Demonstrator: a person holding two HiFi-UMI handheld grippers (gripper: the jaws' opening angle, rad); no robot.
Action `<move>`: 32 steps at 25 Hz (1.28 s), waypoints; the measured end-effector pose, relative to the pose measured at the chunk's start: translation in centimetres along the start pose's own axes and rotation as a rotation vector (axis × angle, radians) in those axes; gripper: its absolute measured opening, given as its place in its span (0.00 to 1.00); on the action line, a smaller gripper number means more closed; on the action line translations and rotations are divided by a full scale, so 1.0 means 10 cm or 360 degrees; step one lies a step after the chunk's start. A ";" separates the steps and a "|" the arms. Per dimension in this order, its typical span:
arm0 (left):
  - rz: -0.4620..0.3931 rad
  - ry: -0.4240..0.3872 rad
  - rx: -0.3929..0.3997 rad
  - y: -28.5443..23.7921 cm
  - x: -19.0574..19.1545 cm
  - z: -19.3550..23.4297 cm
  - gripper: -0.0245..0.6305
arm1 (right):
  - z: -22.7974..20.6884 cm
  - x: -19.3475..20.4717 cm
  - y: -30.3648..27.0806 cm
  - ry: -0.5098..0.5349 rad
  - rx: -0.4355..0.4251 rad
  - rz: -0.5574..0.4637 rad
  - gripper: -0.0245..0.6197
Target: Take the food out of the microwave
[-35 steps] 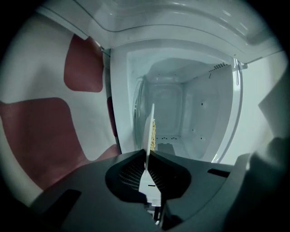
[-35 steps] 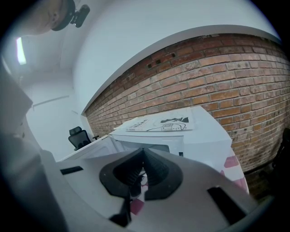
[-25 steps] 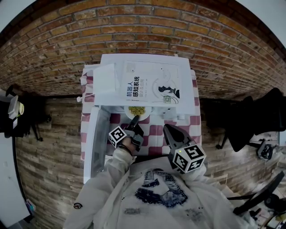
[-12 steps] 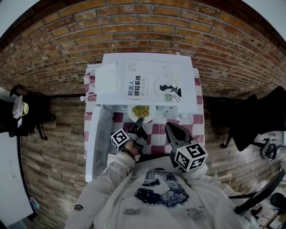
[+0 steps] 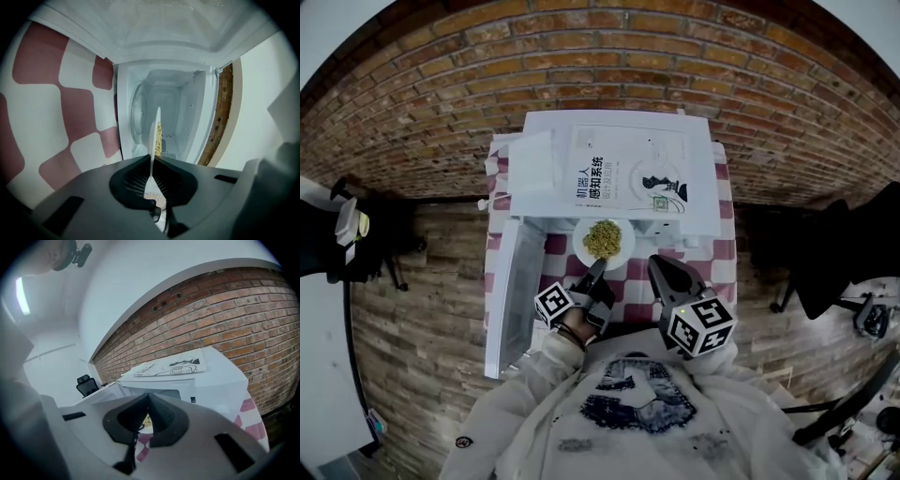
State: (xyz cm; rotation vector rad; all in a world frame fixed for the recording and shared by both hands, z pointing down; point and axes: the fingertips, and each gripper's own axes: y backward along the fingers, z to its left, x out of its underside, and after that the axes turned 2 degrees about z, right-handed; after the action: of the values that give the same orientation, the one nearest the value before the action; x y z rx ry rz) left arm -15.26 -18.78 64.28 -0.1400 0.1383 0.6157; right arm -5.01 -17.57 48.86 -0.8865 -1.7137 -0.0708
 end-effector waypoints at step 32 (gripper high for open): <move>-0.0037 0.0040 0.0099 0.57 0.52 -0.96 0.07 | 0.17 0.01 0.14 0.0023 -0.0043 -0.0063 0.06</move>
State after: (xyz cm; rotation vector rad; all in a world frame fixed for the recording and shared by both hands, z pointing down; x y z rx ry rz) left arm -15.25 -12.92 53.48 -0.0893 0.1797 0.5858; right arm -5.60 -15.70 47.84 -0.8704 -1.7202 -0.1269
